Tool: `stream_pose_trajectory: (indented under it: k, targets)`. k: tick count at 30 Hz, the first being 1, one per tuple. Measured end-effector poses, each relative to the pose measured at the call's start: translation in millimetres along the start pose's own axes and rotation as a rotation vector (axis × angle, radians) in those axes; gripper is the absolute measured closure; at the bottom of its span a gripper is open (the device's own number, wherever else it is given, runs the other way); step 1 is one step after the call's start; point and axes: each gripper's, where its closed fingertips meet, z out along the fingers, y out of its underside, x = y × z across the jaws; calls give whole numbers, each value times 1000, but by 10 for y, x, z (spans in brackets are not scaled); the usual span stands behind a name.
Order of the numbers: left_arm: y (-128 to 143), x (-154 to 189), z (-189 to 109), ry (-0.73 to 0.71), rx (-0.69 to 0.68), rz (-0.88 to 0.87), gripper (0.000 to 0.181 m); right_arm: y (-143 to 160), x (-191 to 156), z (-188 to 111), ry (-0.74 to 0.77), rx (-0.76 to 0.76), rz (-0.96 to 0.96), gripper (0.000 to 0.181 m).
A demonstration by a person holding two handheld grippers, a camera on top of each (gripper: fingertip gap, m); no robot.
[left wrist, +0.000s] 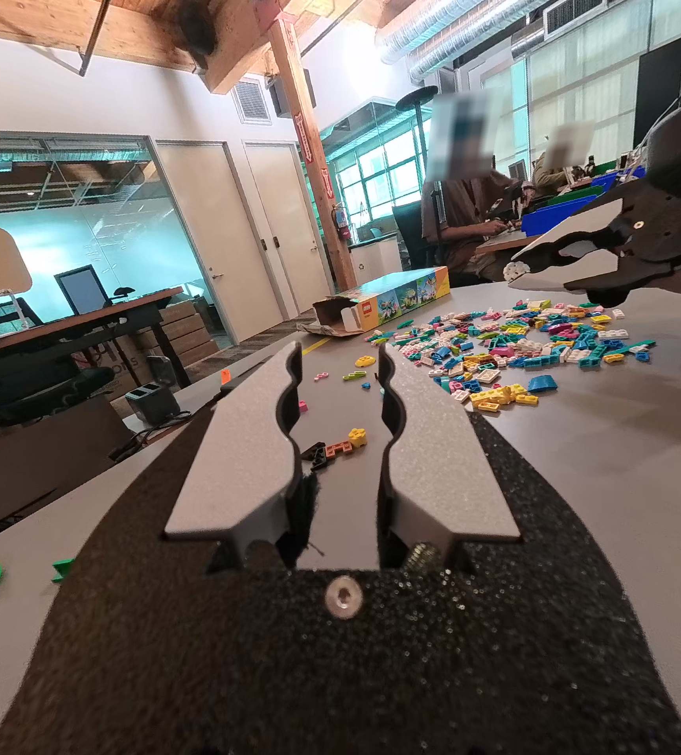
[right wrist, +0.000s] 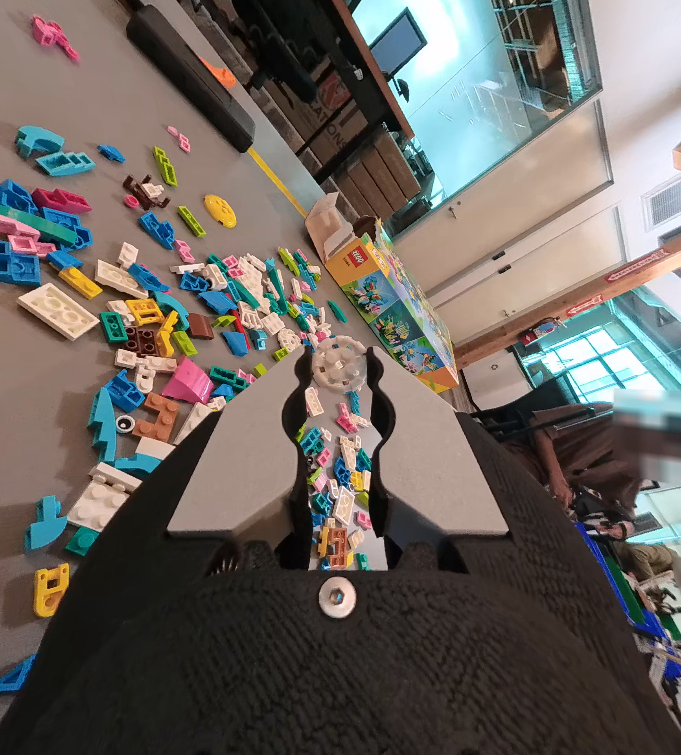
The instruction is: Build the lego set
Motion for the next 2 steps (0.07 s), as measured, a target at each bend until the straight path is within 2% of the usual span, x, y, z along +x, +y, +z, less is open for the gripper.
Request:
stream_pose_trajectory:
  k: [2]
  targets:
    - [6,9,3,4,-2,-3,147,11,46,3,26,-5,14,155]
